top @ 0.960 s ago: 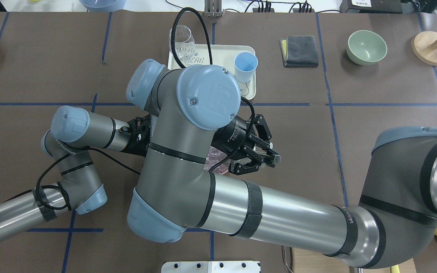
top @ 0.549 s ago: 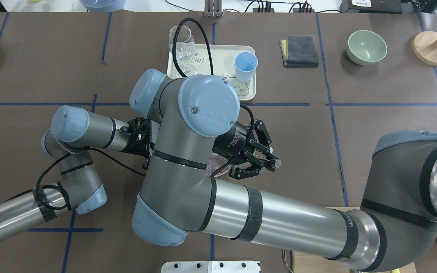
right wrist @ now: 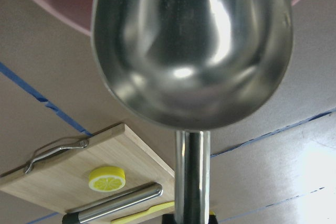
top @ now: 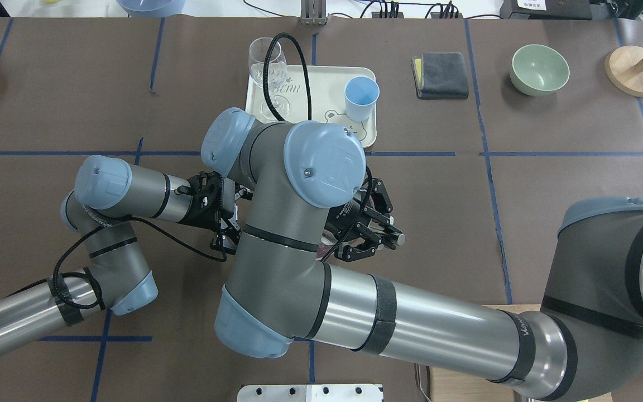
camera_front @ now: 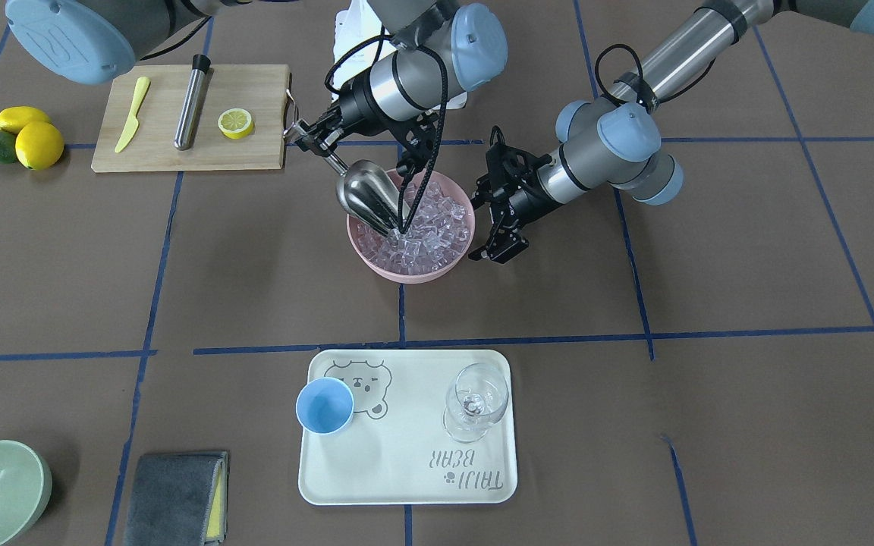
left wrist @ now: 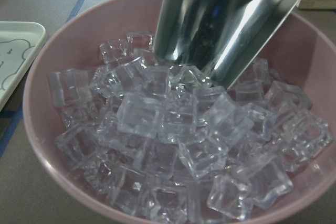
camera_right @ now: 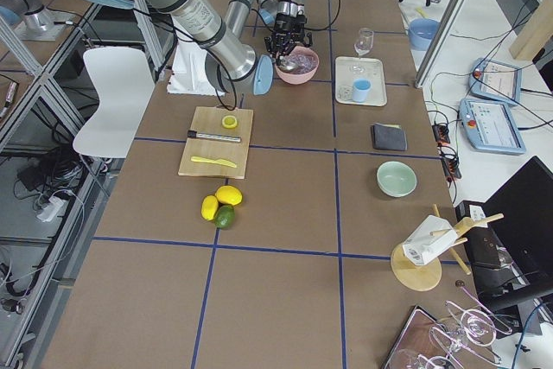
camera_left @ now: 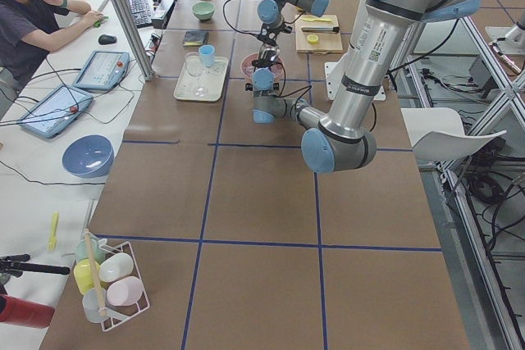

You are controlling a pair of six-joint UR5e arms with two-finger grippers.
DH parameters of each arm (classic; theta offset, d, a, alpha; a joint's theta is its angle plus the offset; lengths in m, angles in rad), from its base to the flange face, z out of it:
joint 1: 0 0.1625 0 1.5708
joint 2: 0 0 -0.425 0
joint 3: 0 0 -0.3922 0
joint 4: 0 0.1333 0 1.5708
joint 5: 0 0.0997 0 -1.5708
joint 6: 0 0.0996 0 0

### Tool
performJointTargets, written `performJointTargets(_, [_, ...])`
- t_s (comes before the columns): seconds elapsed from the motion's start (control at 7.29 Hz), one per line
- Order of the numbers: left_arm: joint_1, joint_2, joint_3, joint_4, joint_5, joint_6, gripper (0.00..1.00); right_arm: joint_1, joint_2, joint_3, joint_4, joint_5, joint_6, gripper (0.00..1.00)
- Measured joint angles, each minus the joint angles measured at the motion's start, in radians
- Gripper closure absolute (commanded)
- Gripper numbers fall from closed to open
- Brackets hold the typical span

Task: Put ice in cup with scoop
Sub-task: 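Dig the scoop into the ice cubes while the left gripper holds the bowl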

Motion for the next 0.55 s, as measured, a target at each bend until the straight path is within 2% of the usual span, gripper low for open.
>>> performJointTargets(0.55, [0.000,0.001,0.000,0.000,0.000,0.000,0.00,0.003,-0.062,0.013,0.146,0.000,0.016,1.00])
